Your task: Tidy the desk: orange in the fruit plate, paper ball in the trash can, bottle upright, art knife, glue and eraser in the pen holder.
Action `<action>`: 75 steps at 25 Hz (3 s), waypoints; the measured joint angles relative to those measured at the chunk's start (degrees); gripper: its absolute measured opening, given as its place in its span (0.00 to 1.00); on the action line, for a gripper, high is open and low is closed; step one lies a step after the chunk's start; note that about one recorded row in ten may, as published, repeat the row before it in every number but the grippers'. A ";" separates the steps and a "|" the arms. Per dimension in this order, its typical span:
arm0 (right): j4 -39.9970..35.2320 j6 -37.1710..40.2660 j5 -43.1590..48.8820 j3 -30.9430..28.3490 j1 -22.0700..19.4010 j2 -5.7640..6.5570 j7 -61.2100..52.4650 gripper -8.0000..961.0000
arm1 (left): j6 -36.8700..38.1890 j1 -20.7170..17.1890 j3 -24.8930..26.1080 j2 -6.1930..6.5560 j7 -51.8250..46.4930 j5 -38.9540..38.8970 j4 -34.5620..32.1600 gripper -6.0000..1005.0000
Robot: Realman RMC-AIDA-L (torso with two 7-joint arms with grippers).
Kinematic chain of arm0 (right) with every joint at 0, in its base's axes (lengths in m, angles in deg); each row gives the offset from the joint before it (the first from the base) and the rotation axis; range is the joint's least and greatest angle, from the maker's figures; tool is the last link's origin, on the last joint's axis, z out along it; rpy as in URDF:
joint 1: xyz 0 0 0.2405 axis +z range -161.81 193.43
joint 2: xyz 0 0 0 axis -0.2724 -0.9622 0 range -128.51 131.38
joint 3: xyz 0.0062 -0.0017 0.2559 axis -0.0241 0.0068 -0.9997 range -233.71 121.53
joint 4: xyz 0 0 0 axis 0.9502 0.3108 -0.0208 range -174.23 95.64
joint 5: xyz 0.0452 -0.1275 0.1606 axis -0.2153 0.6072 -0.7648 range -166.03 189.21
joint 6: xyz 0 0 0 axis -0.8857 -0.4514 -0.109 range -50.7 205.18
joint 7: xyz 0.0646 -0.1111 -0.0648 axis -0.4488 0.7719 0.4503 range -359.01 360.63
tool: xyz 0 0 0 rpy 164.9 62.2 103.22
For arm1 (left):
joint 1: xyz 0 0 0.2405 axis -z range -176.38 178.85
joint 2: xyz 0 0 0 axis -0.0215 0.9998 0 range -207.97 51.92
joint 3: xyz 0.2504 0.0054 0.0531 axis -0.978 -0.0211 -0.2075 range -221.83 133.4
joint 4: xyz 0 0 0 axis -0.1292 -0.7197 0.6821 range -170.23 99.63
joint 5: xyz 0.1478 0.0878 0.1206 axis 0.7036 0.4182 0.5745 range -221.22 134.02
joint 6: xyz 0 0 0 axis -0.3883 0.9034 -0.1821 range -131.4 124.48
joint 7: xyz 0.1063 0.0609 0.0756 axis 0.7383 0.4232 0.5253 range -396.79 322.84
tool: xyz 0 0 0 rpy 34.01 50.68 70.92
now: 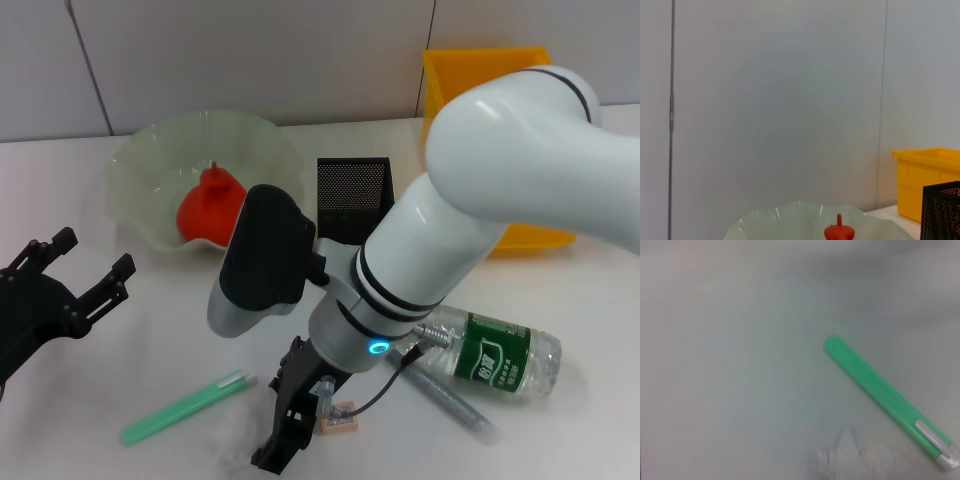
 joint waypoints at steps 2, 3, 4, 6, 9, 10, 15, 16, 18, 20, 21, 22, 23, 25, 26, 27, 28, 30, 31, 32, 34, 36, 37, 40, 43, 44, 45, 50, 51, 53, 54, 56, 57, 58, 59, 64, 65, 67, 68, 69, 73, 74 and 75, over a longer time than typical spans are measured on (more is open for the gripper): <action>-0.02 -0.28 0.08 0.69 0.07 0.00 -0.21 0.82 | 0.01 0.21 0.00 0.00 -0.01 0.10 0.06 0.82; -0.02 -0.28 0.08 0.69 0.07 0.00 -0.21 0.82 | 0.01 0.21 0.00 0.00 -0.01 0.10 0.06 0.82; -0.01 -0.26 0.08 0.61 0.08 0.01 -0.30 0.82 | 0.09 0.23 0.00 0.00 -0.02 0.14 0.08 0.82; 0.31 -0.10 0.08 0.13 0.01 0.09 -0.38 0.82 | 0.19 0.26 -0.05 0.00 -0.02 0.16 0.08 0.82; 0.91 -0.03 0.10 -0.30 -0.45 0.26 -0.38 0.74 | 0.29 0.27 -1.27 0.01 -0.05 0.21 0.09 0.82; 1.03 0.00 0.10 -0.40 -0.58 0.29 -0.37 0.70 | 0.30 0.28 -1.51 0.01 -0.05 0.21 0.09 0.82; 5.68 2.46 0.09 -6.15 -3.82 0.49 0.04 0.62 | 0.57 0.22 -3.35 0.01 -0.10 0.21 -0.26 0.82; 8.40 5.78 0.35 -11.27 -5.19 0.55 0.54 0.62 | 0.80 0.08 -3.67 0.01 -0.13 0.21 -0.38 0.82; 9.39 7.21 0.45 -13.66 -5.72 0.59 0.87 0.62 | 0.98 -0.03 -3.68 0.02 -0.22 0.21 -0.42 0.82; 11.63 10.50 0.49 -19.21 -6.88 0.61 1.93 0.62 | 1.23 -0.10 -3.69 0.10 -0.51 0.20 -0.44 0.82; 13.74 13.31 0.89 -23.93 -7.82 0.67 2.51 0.62 | 1.52 -0.18 -3.75 0.12 -0.70 0.19 -0.47 0.82; 13.74 13.31 0.89 -23.93 -7.82 0.67 2.51 0.62 | 1.52 -0.18 -3.75 0.12 -0.70 0.19 -0.47 0.82; 16.37 15.61 1.76 -28.60 -8.79 0.87 2.64 0.62 | 1.78 -0.25 -3.86 0.14 -0.81 0.19 -0.49 0.82; 17.84 16.62 2.34 -30.96 -9.38 0.99 2.71 0.61 | 2.24 -0.39 -4.27 0.18 -0.84 0.18 -0.53 0.82; 20.63 18.13 3.27 -35.54 -10.41 1.15 3.09 0.61 | 2.89 -0.72 -5.80 0.27 -0.84 0.21 -0.72 0.82; 20.63 18.13 3.27 -35.54 -10.41 1.15 3.09 0.61 | 2.89 -0.72 -5.80 0.27 -0.84 0.21 -0.72 0.82; 22.07 18.72 3.56 -37.88 -10.91 1.19 3.48 0.61 | 3.16 -0.89 -6.68 0.29 -0.84 0.25 -0.91 0.82; 24.30 19.37 3.93 -42.39 -11.64 1.34 4.30 0.61 | 3.91 -1.45 -9.25 0.39 -0.85 0.86 -2.00 0.82; 25.52 19.52 4.83 -47.13 -11.96 1.65 5.04 0.61 | 4.33 -1.75 -10.37 0.42 -0.86 1.44 -2.68 0.82; 25.52 19.52 4.83 -47.13 -11.96 1.65 5.04 0.61 | 4.90 -2.17 -11.22 0.42 -0.91 2.70 -3.64 0.82; 25.91 19.05 6.47 -51.74 -12.04 1.93 5.98 0.61 | 5.67 -2.53 -11.72 0.30 -1.40 4.59 -4.52 0.82; 25.60 16.73 10.06 -56.61 -12.04 1.95 7.82 0.61 | 5.96 -2.56 -11.77 0.32 -2.04 5.29 -4.65 0.82; 25.60 16.73 10.06 -56.61 -12.04 1.95 7.82 0.61 | 5.96 -2.56 -11.77 0.32 -2.04 5.29 -4.65 0.82; 24.94 13.85 14.04 -58.85 -12.13 1.82 8.45 0.61 | 6.38 -2.56 -11.80 0.39 -2.56 6.03 -4.87 0.82; 23.94 10.30 18.24 -59.16 -12.76 1.64 8.47 0.61 | 6.94 -2.43 -11.89 0.39 -3.20 7.30 -4.98 0.82; 23.36 9.14 19.42 -59.07 -12.93 1.58 8.40 0.61 | 7.12 -2.32 -11.92 0.39 -3.47 7.89 -5.08 0.82; 22.55 8.16 20.40 -58.97 -13.05 1.53 8.24 0.61 | 7.27 -2.23 -11.93 0.38 -3.82 8.60 -5.31 0.82; 16.65 1.87 23.55 -59.12 -13.16 1.48 7.92 0.61 | 7.39 -2.19 -11.85 0.36 -4.98 10.43 -6.40 0.82; 14.40 -0.43 23.93 -59.35 -13.09 1.48 7.43 0.61 | 7.39 -2.20 -11.88 0.35 -5.21 10.55 -6.48 0.82; 13.66 -1.07 23.98 -59.38 -13.09 1.48 7.27 0.61 | 7.29 -2.20 -11.90 0.35 -5.29 10.55 -6.51 0.82; 13.02 -1.55 24.12 -59.42 -13.10 1.49 7.15 0.61 | 7.19 -2.22 -11.90 0.35 -5.32 10.55 -6.58 0.82; 12.10 -2.18 24.60 -59.47 -13.43 1.51 7.07 0.64 | 7.33 -2.47 -11.88 0.35 -5.46 10.55 -7.12 0.81; 12.10 -2.18 24.60 -59.47 -13.43 1.51 7.07 0.66 | 7.33 -2.47 -11.88 0.35 -5.46 10.55 -7.12 0.81; 11.94 -2.39 24.67 -59.49 -13.58 1.50 7.05 0.67 | 7.53 -2.56 -11.88 0.36 -5.58 10.55 -7.28 0.81; 11.82 -2.52 24.74 -59.49 -13.69 1.50 7.04 0.69 | 7.59 -2.57 -11.89 0.37 -5.64 10.56 -7.30 0.81; 11.68 -2.64 24.79 -59.52 -14.09 1.40 7.03 0.76 | 7.79 -2.57 -11.94 0.48 -6.00 10.61 -7.30 0.81; 11.67 -2.62 24.75 -59.53 -14.12 1.37 7.02 0.78 | 7.79 -2.57 -11.94 0.48 -6.00 10.61 -7.30 0.81; 11.66 -2.60 24.49 -59.54 -14.17 1.33 7.02 0.81 | 8.26 -2.56 -11.87 0.59 -6.29 10.62 -7.31 0.81; 11.68 -2.54 24.34 -59.55 -14.18 1.32 7.02 0.83 | 8.28 -2.56 -11.86 0.63 -6.44 10.62 -7.34 0.81; 11.81 -2.43 24.18 -59.55 -14.17 1.32 7.00 0.85 | 8.30 -2.56 -11.86 0.65 -6.58 10.62 -7.41 0.81; 14.38 0.83 20.80 -59.92 -14.56 1.32 6.68 0.89 | 8.33 -2.77 -11.84 0.75 -7.13 10.63 -7.79 0.81; 15.67 2.64 18.79 -60.26 -14.80 1.39 6.67 0.89 | 8.33 -2.81 -11.82 0.77 -7.21 10.63 -7.80 0.81; 16.95 5.09 16.88 -60.49 -14.96 1.64 6.79 0.89 | 8.33 -2.81 -11.82 0.77 -7.21 10.63 -7.80 0.81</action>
